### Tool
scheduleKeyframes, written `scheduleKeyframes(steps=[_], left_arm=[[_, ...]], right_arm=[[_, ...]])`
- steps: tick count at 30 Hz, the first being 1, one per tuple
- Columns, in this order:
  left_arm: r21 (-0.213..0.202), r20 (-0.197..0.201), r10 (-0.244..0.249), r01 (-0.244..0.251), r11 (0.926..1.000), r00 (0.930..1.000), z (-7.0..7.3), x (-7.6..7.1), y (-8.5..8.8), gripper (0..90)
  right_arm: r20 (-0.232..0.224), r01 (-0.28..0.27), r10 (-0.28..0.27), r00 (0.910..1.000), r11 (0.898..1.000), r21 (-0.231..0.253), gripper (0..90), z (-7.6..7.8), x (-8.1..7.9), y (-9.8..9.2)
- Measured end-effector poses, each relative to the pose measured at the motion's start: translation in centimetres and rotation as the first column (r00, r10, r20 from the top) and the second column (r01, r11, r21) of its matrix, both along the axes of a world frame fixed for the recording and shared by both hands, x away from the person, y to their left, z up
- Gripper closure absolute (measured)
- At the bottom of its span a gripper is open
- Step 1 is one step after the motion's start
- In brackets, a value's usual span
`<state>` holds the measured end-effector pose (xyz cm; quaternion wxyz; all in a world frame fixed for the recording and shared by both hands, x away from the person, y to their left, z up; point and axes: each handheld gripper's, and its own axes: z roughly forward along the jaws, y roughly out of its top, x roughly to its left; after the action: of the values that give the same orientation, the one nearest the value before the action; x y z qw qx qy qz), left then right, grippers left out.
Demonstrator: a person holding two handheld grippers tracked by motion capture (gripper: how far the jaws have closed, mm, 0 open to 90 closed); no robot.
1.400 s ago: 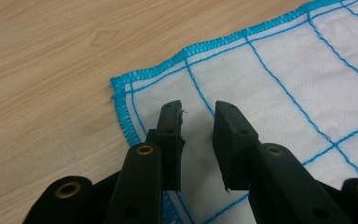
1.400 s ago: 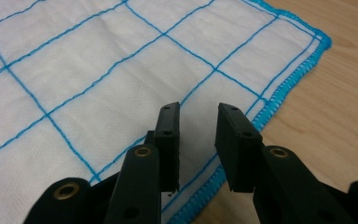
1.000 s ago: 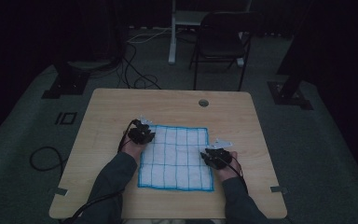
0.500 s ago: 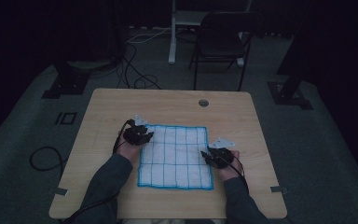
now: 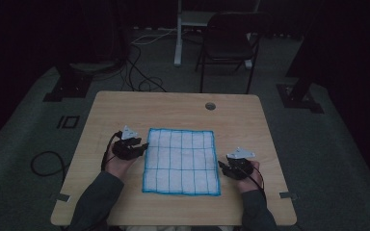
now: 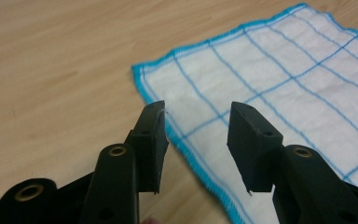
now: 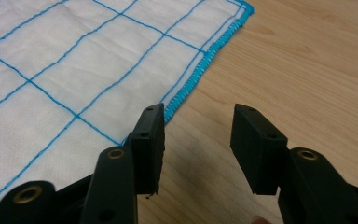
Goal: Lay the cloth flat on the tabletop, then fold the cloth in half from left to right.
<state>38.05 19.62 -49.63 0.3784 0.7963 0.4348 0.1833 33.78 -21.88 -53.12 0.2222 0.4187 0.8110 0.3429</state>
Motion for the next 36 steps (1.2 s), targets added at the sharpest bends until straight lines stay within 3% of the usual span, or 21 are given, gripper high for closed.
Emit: scheduleKeyframes(steps=[14, 22, 36], left_arm=[[-0.028, -0.048, -0.003, 0.002, 0.9996, 0.9989, -2.1, -2.1, 0.7, 56.7], [-0.044, -0.051, -0.007, 0.005, 0.999, 0.9987, -2.6, -3.4, 0.2, 55.8], [-0.053, -0.054, 0.025, -0.028, 0.9982, 0.9982, -3.6, -3.6, -0.7, 54.6]], right_arm=[[-0.007, 0.011, -0.011, 0.9999, 1.0, 0.014, 54.4, -0.2, -0.3, -0.1], [-0.005, 0.019, -0.019, 0.9998, 0.999, 0.028, 54.4, -0.2, -0.5, -0.2], [-0.013, 0.014, -0.014, 0.9998, 0.999, 0.036, 54.1, -0.6, -0.5, -0.1]])
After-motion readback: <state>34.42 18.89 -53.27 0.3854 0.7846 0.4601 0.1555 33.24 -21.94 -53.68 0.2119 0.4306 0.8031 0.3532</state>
